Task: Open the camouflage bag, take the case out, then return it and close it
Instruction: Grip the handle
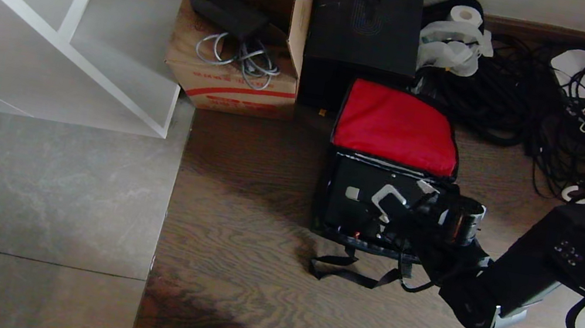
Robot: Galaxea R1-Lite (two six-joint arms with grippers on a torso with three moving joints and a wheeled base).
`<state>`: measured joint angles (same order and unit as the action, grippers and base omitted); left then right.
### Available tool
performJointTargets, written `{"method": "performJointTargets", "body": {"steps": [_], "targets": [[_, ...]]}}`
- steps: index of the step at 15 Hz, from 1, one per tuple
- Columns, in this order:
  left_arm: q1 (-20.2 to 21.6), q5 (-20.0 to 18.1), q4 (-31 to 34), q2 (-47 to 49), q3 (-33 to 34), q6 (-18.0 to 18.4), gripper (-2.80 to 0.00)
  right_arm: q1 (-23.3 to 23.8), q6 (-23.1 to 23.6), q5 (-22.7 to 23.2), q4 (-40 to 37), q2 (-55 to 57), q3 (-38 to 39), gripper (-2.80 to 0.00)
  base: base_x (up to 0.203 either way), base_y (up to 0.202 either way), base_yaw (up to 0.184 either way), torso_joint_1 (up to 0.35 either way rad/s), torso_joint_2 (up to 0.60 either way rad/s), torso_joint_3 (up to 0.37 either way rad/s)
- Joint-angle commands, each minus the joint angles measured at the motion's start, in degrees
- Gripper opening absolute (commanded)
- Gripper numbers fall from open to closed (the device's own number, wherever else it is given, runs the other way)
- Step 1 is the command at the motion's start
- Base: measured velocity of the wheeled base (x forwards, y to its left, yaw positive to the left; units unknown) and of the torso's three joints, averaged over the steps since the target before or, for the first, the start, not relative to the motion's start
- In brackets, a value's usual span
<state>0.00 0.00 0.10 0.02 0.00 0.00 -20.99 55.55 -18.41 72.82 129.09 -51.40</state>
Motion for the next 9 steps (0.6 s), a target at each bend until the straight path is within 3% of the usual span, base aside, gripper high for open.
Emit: {"method": "performJointTargets", "body": {"steps": [1,2,5,9], "targets": [[0.00,0.00,-0.01,-0.02,0.00,0.00,-2.80,0.29,8.53,0.05,4.35,0.57,0.09,0.00,0.000,0.000,0.000,0.000,0.00,0.000],[0.00,0.00,-0.01,0.06,0.00,0.00,-2.80,0.63,12.42,0.25,5.34,1.24,0.19,0.00,0.000,0.000,0.000,0.000,0.00,0.000],[0.00,0.00,-0.01,0.03,0.00,0.00,-2.80,0.70,15.78,0.37,5.10,2.48,0.24,0.00,0.000,0.000,0.000,0.000,0.00,0.000],[0.00,0.00,-0.01,0.01,0.00,-0.05,-2.80,0.61,16.14,0.15,4.47,3.10,-0.37,0.00,0.000,0.000,0.000,0.000,0.00,0.000]]}}
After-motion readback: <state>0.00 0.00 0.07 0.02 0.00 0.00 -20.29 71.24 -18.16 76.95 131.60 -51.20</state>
